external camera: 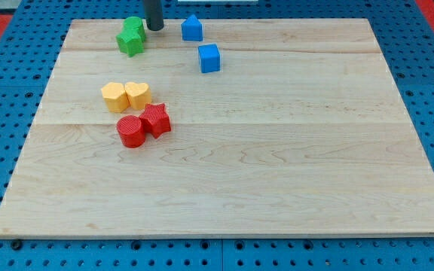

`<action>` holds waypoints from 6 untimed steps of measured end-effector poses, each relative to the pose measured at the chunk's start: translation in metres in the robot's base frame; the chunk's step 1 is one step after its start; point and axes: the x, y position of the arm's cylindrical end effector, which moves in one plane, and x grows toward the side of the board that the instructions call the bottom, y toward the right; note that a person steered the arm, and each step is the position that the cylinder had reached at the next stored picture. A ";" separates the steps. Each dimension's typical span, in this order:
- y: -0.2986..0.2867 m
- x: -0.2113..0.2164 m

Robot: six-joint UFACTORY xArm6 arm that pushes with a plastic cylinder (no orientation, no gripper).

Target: Slide the blue triangle slightly down

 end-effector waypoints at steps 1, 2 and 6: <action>0.038 -0.001; 0.085 0.012; 0.183 0.065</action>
